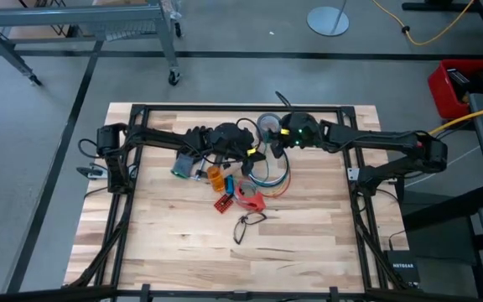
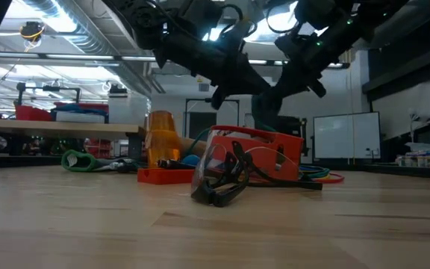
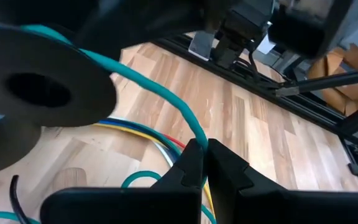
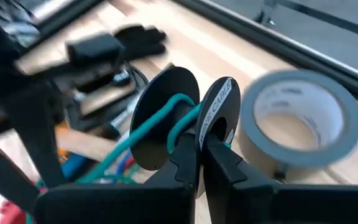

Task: Coil cords
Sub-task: Coil the green wire on the spool

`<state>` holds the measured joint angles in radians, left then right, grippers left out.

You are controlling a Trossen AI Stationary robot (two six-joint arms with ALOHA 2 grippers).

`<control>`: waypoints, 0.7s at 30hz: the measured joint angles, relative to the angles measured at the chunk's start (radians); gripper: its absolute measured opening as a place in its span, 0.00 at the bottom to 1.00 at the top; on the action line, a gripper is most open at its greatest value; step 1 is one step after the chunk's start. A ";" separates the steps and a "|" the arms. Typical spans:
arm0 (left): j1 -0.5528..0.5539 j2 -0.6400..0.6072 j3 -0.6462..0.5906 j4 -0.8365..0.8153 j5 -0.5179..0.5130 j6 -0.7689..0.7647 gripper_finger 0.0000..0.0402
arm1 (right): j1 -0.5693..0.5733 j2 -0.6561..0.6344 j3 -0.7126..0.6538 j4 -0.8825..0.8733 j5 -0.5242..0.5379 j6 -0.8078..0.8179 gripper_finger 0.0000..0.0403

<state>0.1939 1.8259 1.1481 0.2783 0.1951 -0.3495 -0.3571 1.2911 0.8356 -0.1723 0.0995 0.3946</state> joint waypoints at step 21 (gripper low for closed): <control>-0.039 0.000 0.000 -0.002 -0.084 0.260 0.01 | -0.102 -0.134 0.000 0.036 -0.485 0.026 0.03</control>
<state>0.1551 1.8259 1.1483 0.2758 0.1113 -0.0893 -0.4592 1.1567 0.8356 -0.1363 -0.3853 0.4203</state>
